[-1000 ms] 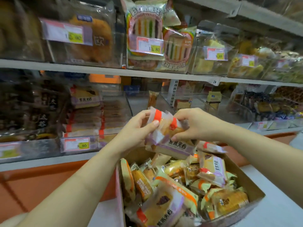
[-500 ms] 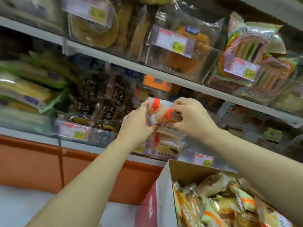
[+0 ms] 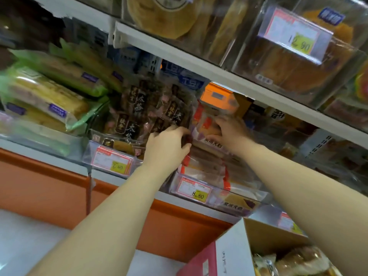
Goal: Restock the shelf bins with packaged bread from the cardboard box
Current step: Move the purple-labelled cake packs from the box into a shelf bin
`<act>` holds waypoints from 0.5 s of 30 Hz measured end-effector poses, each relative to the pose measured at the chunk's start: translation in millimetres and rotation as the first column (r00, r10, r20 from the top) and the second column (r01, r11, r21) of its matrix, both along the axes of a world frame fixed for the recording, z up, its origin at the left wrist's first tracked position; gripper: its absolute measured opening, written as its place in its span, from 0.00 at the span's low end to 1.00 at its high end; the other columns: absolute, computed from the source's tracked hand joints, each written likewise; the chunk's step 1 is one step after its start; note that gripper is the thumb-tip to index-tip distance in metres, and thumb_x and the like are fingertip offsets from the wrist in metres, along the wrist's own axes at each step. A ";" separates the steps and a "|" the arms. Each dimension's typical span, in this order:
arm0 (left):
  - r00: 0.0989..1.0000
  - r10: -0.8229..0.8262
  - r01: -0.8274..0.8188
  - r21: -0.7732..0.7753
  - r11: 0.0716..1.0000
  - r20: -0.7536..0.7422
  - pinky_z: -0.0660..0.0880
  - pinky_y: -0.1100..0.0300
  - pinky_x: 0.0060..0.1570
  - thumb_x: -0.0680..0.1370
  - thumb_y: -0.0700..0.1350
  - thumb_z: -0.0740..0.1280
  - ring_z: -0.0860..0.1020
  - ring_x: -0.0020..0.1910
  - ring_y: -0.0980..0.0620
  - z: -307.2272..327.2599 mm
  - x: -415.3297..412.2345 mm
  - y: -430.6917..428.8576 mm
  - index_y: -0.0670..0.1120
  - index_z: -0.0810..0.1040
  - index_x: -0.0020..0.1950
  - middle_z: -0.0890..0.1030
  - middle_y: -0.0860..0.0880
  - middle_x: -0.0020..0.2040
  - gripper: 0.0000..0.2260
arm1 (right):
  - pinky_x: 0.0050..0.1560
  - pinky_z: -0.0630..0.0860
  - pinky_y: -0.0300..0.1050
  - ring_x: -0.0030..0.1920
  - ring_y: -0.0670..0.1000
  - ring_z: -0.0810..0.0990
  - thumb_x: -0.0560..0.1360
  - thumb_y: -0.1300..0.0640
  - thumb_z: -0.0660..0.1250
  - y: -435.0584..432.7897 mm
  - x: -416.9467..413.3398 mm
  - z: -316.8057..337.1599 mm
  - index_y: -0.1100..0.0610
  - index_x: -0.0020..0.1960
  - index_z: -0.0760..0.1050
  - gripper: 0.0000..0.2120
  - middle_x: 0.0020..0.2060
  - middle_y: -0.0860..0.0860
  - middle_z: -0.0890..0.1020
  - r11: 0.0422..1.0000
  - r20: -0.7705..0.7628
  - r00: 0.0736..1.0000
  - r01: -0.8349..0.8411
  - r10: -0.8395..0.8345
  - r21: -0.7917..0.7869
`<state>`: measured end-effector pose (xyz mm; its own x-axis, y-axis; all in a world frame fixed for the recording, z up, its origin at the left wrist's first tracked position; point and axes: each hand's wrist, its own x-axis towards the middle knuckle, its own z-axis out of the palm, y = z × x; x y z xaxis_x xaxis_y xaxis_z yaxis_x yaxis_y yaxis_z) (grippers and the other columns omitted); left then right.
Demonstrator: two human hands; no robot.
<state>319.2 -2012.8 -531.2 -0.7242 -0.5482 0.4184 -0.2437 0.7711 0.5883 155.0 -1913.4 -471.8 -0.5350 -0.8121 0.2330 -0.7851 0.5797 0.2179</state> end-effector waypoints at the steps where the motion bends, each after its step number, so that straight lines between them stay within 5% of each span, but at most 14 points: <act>1: 1.000 -0.004 0.004 -0.001 1.000 -0.004 0.65 0.54 0.58 0.78 0.51 0.64 0.74 0.61 0.49 -0.9 0.1 0.2 0.54 0.74 0.65 0.76 0.52 0.63 0.15 | 0.69 0.58 0.52 0.69 0.56 0.65 0.75 0.44 0.65 -1.3 -4.3 -3.0 0.52 0.72 0.65 0.28 0.70 0.53 0.69 1.000 -0.002 1.000 0.011 -0.011 -0.003; 5: 1.000 -0.004 0.004 -0.005 1.000 -0.010 0.66 0.54 0.57 0.79 0.52 0.63 0.74 0.60 0.50 -2.9 0.6 -0.5 0.54 0.74 0.65 0.76 0.52 0.62 0.14 | 0.72 0.46 0.65 0.73 0.57 0.57 0.75 0.38 0.62 11.3 -6.4 -12.7 0.46 0.75 0.56 0.33 0.75 0.51 0.59 0.987 -0.103 0.987 0.112 -0.124 -0.116; 9: 1.000 -0.005 0.005 0.005 1.000 -0.009 0.65 0.54 0.58 0.79 0.52 0.63 0.74 0.61 0.50 -3.5 0.3 -0.1 0.54 0.74 0.65 0.76 0.53 0.63 0.15 | 0.72 0.55 0.57 0.76 0.58 0.49 0.70 0.45 0.73 28.6 6.2 -35.0 0.42 0.77 0.48 0.45 0.77 0.53 0.48 0.879 0.297 0.935 0.299 -0.192 -0.373; 12: 1.000 0.005 -0.005 0.004 1.000 -0.002 0.66 0.54 0.58 0.79 0.52 0.63 0.74 0.61 0.50 -3.4 0.2 0.5 0.54 0.74 0.65 0.76 0.53 0.62 0.14 | 0.63 0.67 0.46 0.72 0.55 0.64 0.70 0.58 0.75 30.2 1.0 -54.0 0.45 0.76 0.52 0.44 0.73 0.54 0.63 0.806 0.495 0.869 0.305 -0.017 -0.508; 15: 1.000 0.005 -0.005 0.014 1.000 -0.002 0.66 0.54 0.58 0.80 0.51 0.62 0.74 0.61 0.50 -2.8 -0.4 2.3 0.53 0.74 0.65 0.76 0.53 0.62 0.14 | 0.58 0.71 0.43 0.63 0.50 0.72 0.72 0.61 0.71 18.2 -5.2 -59.3 0.44 0.75 0.55 0.39 0.66 0.48 0.70 0.813 0.478 0.878 0.261 0.024 -0.521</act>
<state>318.8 -2010.5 -534.0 -0.7205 -0.5577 0.4122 -0.2462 0.7614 0.5997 149.8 -1895.2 -531.1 -0.7752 -0.5375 0.3319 -0.6255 0.5792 -0.5228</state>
